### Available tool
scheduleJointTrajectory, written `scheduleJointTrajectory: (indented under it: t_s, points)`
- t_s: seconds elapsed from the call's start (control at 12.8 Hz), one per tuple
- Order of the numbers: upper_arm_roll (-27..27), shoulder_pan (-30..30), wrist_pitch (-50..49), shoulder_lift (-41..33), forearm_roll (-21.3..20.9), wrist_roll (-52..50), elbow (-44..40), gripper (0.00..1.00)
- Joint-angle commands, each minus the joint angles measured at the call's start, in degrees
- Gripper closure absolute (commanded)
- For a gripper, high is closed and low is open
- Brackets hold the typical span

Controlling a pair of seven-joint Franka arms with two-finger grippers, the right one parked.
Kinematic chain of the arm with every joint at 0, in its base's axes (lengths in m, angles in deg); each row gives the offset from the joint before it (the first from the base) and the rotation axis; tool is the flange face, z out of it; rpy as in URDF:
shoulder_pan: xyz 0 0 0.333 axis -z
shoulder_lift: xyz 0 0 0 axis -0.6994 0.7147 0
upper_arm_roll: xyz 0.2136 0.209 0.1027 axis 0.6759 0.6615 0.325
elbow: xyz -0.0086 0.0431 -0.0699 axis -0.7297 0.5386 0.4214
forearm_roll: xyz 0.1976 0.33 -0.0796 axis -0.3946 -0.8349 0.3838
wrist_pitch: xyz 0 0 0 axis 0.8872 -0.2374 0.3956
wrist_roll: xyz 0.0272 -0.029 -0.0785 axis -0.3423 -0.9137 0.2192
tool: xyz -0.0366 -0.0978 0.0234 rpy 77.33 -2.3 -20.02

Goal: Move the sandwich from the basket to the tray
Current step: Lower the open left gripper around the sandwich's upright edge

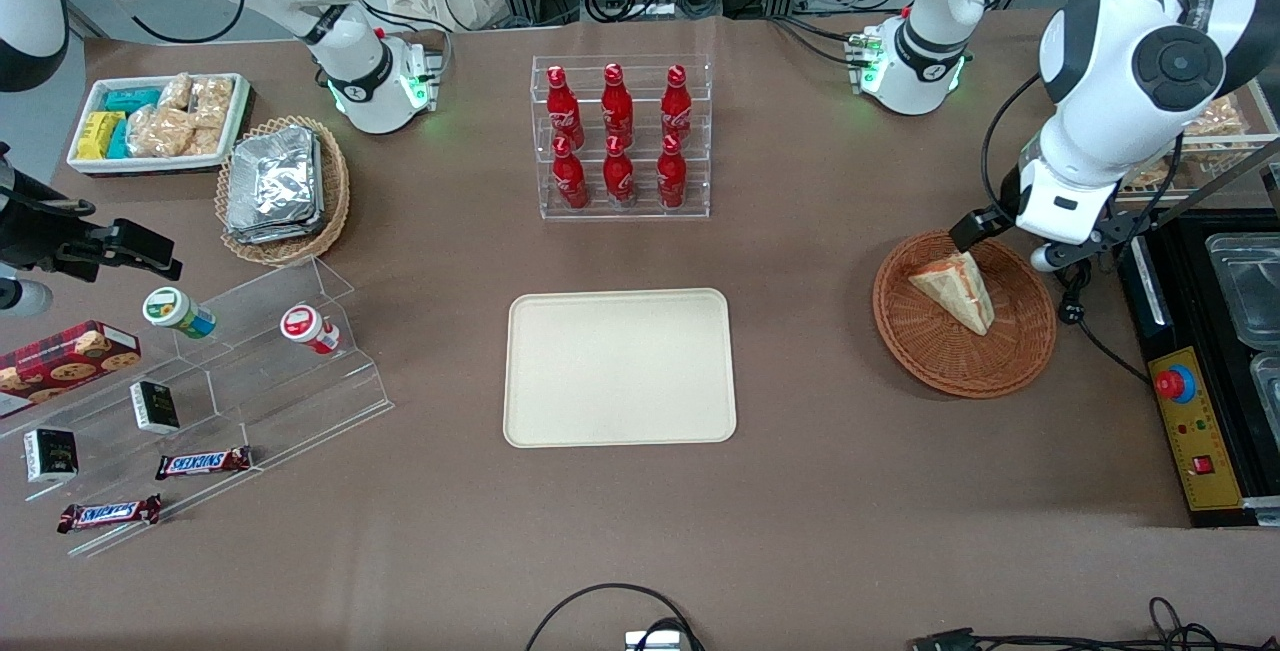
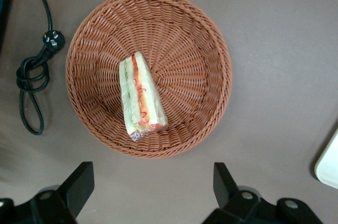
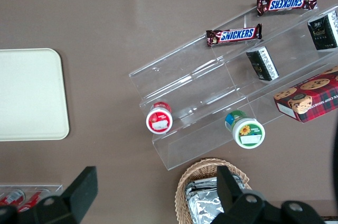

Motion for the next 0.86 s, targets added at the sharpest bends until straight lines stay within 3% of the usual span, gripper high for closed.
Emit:
scheduleJointTrajectory:
  t_s: [0.0,0.39,0.78]
  points:
    - [0.1,-1.1,5.1,-2.3,0.1,-3.1,5.7,0.00]
    - [0.1,-1.1,15.4,-1.5,0.1,-10.9,12.4,0.00]
    - [0.1,-1.1,19.7,2.6,0.1,-16.7,13.9,0.00]
